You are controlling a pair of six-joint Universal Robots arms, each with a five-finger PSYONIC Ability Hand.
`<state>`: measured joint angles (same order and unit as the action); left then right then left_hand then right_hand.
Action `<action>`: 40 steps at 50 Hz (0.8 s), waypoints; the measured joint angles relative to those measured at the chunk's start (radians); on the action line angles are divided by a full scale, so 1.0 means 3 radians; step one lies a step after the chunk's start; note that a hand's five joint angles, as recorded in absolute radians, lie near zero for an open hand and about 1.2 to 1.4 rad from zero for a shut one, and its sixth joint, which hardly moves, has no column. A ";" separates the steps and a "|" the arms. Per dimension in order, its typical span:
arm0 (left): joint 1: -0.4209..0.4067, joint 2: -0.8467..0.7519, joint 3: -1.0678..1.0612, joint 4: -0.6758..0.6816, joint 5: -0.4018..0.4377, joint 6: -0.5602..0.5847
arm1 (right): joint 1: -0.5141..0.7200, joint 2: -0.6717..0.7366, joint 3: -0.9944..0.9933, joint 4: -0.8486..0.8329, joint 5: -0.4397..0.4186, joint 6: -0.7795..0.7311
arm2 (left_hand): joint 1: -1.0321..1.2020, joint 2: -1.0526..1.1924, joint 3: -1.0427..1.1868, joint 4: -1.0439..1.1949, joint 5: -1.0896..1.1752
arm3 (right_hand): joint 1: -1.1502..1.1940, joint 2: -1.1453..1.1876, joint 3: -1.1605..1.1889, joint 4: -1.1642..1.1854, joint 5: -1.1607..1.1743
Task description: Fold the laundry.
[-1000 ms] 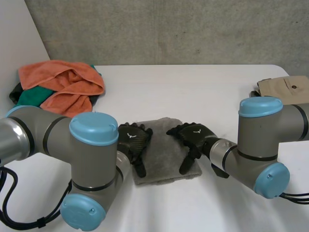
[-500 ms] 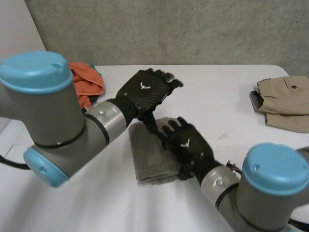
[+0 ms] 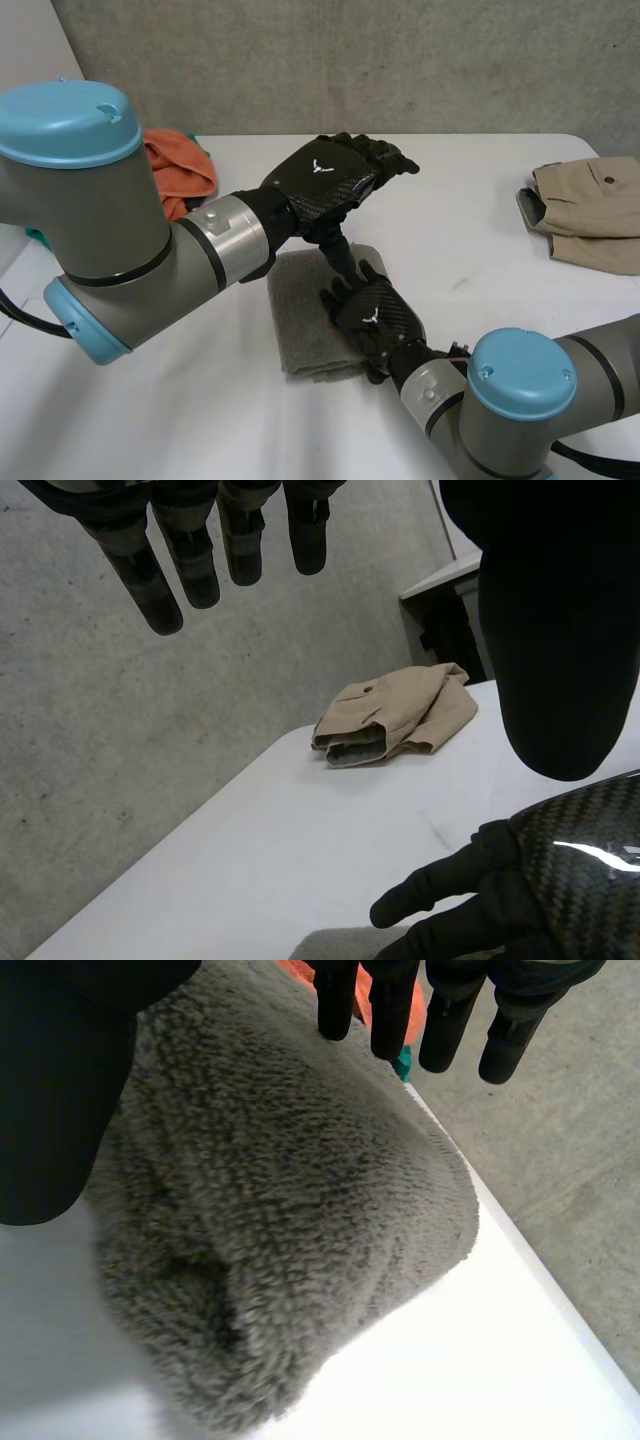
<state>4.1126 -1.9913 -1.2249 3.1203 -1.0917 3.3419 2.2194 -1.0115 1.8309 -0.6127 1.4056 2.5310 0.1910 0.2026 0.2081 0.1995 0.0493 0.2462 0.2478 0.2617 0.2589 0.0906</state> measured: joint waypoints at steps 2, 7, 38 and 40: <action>0.0001 0.0001 0.0000 0.0001 -0.0002 0.0002 | -0.0002 0.0020 -0.0033 -0.0014 -0.0002 -0.0010 | 0.0000 0.0000 0.0000 0.0000 0.0000 | 0.0119 0.0120 0.0091 0.0096 0.0082; 0.0004 0.0007 0.0001 0.0004 -0.0002 0.0003 | -0.0004 0.0056 -0.0098 -0.0025 -0.0007 -0.0010 | 0.0000 0.0000 0.0000 0.0000 0.0000 | 0.0270 0.0229 0.0226 0.0246 0.0157; 0.0144 0.0261 0.0027 0.0024 -0.0019 -0.0001 | -0.0920 -0.0076 -0.1578 -0.0120 -0.0069 0.0602 | 0.0000 0.0000 0.0000 0.0003 0.0000 | 0.2635 0.2972 0.2948 0.3123 0.2804; 0.0145 0.0287 0.0031 0.0027 -0.0017 -0.0002 | -0.1112 -0.0088 -0.1741 -0.0132 -0.0082 0.0681 | 0.0000 0.0000 0.0000 0.0003 0.0000 | 0.2635 0.2978 0.2963 0.3125 0.2804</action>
<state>4.1562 -1.9053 -1.2156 3.1284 -1.0968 3.3412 1.8857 -1.0378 1.3087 -0.6524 1.3810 2.7354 0.1910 0.2027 0.2081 0.2005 0.0493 1.0366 1.1413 1.1506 1.1964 0.9318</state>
